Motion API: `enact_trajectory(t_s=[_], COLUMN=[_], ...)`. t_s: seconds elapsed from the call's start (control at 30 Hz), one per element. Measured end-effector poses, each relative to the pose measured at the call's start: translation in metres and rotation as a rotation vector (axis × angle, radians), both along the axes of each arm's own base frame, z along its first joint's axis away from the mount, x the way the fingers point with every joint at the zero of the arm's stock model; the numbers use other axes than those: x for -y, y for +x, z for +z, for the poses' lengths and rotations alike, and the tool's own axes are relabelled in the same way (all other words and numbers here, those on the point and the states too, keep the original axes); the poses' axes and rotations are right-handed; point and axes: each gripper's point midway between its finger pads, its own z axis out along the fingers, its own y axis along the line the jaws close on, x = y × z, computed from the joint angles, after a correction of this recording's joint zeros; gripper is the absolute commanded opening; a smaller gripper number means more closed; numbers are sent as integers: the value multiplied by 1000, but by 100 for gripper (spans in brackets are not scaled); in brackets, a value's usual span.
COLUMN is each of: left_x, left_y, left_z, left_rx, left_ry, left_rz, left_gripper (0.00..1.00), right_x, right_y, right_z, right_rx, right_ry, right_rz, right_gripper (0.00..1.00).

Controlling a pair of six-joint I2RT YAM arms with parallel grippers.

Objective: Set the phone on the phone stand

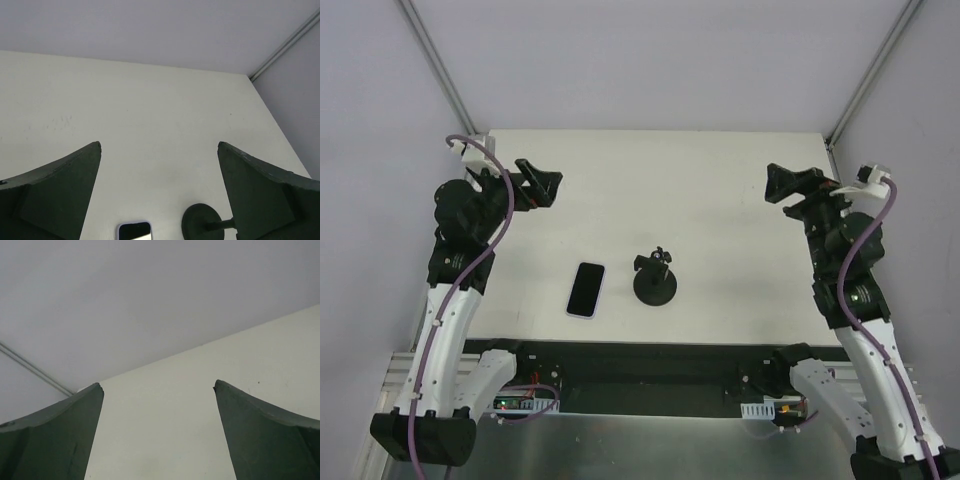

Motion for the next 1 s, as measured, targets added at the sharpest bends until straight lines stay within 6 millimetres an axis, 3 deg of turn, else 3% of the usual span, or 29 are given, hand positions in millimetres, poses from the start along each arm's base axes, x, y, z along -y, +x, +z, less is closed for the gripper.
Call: enact_trajectory(t_s=[0.23, 0.37, 0.47, 0.6, 0.7, 0.83, 1.0], left_x=[-13, -15, -15, -6, 4, 24, 64], left_y=[49, 72, 78, 67, 54, 23, -19], left_z=[-58, -100, -129, -150, -162, -197, -228], left_rx=[-321, -527, -647, -746, -780, -879, -947], left_ry=[-1, 7, 24, 16, 13, 93, 279], left_rz=[97, 93, 78, 21, -41, -116, -268], left_gripper=[99, 99, 99, 99, 99, 99, 99], right_x=[-28, -72, -109, -154, -170, -157, -121], right_y=[49, 75, 83, 79, 76, 67, 67], right_z=[-32, -54, -75, -105, -118, -132, -134], right_rx=[-236, -375, -458, -549, -586, -629, -667], right_ry=[-29, -118, -229, -464, -613, -750, -796], right_rz=[-15, 42, 115, 297, 379, 426, 380], right_gripper=[96, 96, 96, 96, 96, 96, 96])
